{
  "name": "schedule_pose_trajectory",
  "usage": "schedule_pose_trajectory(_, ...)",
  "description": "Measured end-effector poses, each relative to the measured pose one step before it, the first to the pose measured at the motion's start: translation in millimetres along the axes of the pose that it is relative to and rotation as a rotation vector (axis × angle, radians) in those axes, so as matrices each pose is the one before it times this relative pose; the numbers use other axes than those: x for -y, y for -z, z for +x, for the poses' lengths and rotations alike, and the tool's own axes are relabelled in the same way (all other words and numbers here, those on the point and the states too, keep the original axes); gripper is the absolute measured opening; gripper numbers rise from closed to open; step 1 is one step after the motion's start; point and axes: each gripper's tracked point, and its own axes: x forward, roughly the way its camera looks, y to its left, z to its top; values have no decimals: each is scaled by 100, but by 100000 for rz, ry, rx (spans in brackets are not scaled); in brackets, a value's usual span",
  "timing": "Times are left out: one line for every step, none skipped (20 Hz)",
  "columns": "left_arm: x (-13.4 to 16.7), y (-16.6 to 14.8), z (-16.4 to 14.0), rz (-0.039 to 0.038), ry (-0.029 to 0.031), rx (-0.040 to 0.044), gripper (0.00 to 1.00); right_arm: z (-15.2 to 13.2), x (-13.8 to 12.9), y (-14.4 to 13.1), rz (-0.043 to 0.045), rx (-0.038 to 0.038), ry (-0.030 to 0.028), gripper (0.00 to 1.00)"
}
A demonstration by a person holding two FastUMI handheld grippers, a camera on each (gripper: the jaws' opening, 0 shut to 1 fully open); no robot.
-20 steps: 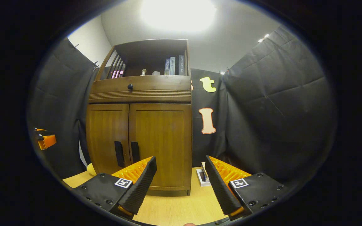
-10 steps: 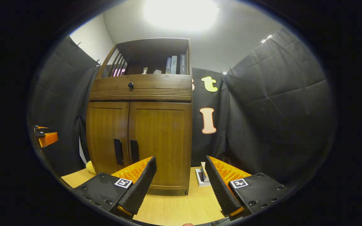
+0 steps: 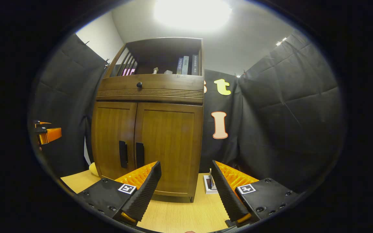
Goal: Open the right door of the double-door shoe cabinet with the right hand, and open the left door with the left hand.
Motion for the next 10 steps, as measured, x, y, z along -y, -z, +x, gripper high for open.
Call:
schedule_pose_trajectory(254,-59,-266,741,-1464,18,96,593,-487,-27,47,-286,-2716,98)
schedule_pose_trajectory(149,35,-240,217,-1496,-107,96,668,-482,168,130,-372,-2737,97)
schedule_pose_trajectory(268,115,-137,-224,-1475,-231,96,694,-301,50,61,103,-2048,98)
schedule_pose_trajectory(-10,418,-109,-338,-1372,-582,96,574,-162,-44,173,262,-1639,98)
schedule_pose_trajectory(-196,95,-27,-300,-1303,-849,96,614,-308,-110,666,58,-1119,98)
schedule_pose_trajectory(-94,157,-40,-207,-961,-729,96,491,-404,165,1022,-36,-1061,98)
schedule_pose_trajectory(-200,-42,91,12,-1023,-335,96,821,-660,-150,1061,329,-1346,97)
schedule_pose_trajectory(-4,39,103,246,-1124,44,96,825,-500,-167,657,514,-1044,98)
schedule_pose_trajectory(-105,49,206,231,-925,-128,96,880,-486,-180,375,718,-497,97)
schedule_pose_trajectory(-201,462,212,-13,-698,-371,96,952,-369,29,248,281,-204,97)
